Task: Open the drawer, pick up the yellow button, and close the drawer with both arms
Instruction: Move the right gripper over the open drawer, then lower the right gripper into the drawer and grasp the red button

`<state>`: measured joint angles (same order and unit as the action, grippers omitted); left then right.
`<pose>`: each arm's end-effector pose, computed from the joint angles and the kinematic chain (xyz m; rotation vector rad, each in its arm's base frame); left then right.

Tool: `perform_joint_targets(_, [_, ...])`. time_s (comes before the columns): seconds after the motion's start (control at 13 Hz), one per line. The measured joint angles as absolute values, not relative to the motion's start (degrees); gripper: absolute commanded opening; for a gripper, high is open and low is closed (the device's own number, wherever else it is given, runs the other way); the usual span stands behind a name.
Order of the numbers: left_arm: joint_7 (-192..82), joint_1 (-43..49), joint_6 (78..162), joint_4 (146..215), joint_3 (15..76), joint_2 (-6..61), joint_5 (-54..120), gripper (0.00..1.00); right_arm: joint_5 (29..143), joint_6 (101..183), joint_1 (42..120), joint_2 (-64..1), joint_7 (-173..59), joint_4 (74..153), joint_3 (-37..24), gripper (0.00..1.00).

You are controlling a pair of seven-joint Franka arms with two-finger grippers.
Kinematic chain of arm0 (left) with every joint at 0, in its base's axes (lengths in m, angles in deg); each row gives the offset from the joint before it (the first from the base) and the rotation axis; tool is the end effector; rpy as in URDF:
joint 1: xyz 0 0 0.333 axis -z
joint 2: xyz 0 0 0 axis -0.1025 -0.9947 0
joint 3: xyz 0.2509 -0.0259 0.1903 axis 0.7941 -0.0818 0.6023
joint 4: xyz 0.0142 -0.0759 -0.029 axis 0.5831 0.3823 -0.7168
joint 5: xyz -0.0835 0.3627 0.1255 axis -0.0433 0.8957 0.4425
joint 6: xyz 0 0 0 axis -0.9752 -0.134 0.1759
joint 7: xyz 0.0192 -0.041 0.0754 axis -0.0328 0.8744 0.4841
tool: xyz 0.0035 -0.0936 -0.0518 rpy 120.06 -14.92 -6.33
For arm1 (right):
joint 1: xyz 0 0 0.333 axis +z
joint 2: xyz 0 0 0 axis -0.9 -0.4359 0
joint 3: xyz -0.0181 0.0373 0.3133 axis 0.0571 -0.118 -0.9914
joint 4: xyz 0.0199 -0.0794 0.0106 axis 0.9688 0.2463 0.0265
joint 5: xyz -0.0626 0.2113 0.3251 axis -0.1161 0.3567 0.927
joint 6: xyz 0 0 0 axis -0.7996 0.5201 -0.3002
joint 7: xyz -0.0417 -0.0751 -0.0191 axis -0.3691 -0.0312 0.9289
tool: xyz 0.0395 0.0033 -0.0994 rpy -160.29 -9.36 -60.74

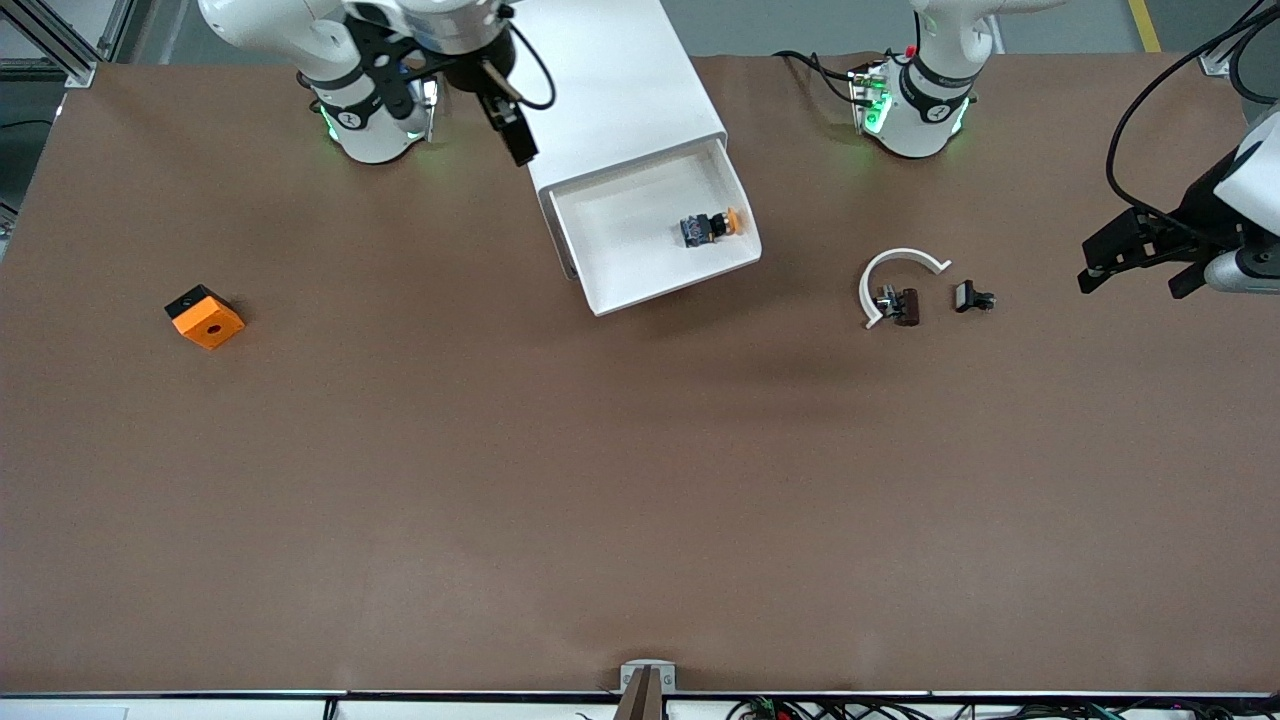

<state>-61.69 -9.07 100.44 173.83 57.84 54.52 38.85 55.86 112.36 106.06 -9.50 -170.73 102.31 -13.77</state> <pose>0.5580 -0.0336 0.6273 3.0858 -0.0819 0.1674 0.3917 0.3961 0.6184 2.6155 -1.6519 -0.2051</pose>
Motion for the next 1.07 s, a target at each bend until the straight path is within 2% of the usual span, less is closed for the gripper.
perform_joint_targets(0.31, [-61.7, -9.2, 100.4, 173.8, 57.9, 54.5, 38.9, 1.0, 57.8, 117.9, 109.6, -14.8, -177.5, 101.8, -13.7, 1.0])
perform_joint_targets(0.61, [-61.7, -9.2, 100.4, 173.7, 57.9, 54.5, 38.9, 1.0, 57.8, 125.6, 113.8, -24.4, -184.8, 98.2, -13.6, 1.0])
perform_joint_targets(0.84, [-61.7, -9.2, 100.4, 173.4, 57.9, 54.5, 38.9, 1.0, 57.9, 126.3, 114.4, -30.6, -186.8, 93.3, -13.6, 1.0])
perform_joint_targets(1.07, [-61.7, -9.2, 100.4, 173.2, 57.9, 54.3, 38.9, 1.0, 57.9, 126.3, 115.0, -33.7, -188.0, 90.0, -13.5, 1.0])
